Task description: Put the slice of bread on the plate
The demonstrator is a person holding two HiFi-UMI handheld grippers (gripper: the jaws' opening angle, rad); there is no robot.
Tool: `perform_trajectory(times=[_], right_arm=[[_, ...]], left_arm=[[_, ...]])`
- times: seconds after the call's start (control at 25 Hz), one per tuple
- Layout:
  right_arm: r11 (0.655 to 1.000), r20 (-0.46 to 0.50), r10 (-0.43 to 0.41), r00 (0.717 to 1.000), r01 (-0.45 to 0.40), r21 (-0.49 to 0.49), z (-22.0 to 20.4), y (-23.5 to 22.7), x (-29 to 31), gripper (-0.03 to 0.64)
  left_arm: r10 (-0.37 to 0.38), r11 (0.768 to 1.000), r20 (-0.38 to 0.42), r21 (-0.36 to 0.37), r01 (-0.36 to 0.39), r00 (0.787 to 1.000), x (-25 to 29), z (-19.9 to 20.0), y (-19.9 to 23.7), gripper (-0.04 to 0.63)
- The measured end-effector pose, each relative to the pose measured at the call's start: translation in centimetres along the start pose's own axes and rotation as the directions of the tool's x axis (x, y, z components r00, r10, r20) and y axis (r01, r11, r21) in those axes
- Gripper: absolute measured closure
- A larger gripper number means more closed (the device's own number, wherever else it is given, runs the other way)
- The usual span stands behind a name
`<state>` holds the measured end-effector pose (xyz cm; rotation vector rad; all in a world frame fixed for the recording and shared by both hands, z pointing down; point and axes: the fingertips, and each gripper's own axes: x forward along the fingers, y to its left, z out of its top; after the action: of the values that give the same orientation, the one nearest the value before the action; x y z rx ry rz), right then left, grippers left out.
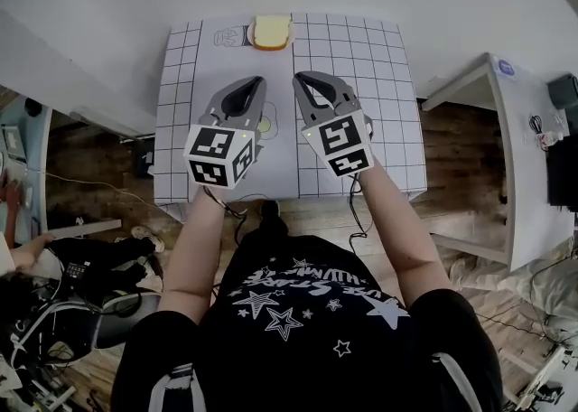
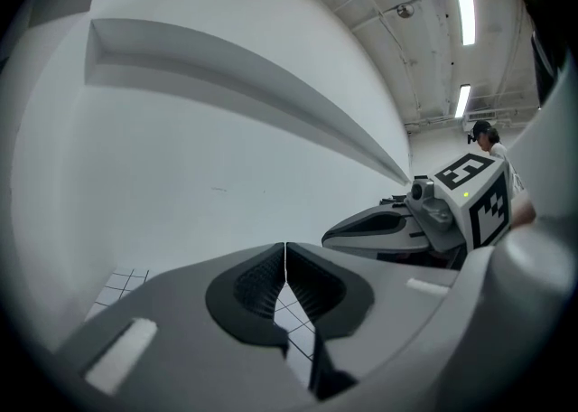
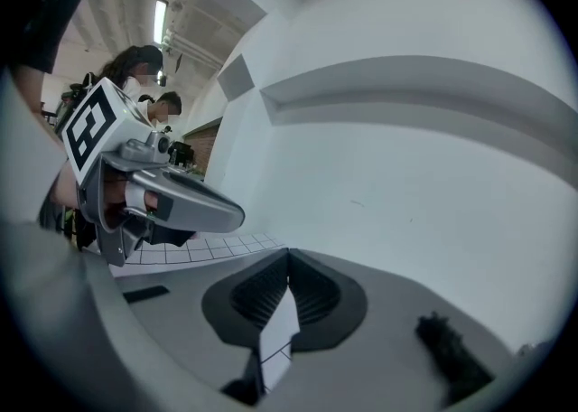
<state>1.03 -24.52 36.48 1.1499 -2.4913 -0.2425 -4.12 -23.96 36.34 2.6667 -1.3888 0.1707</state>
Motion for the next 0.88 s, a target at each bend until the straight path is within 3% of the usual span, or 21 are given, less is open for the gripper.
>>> perform_trajectory(times=[0.88], right_arm=[[0.997, 0.128, 0.059, 0.99, -0.064, 0.031, 0.5, 8.6, -19.6, 0.604]], left_arm=[[0.073, 0.997, 0.048, 0.034, -0.075, 0.996, -13.6, -1.4, -16.3, 0.586]])
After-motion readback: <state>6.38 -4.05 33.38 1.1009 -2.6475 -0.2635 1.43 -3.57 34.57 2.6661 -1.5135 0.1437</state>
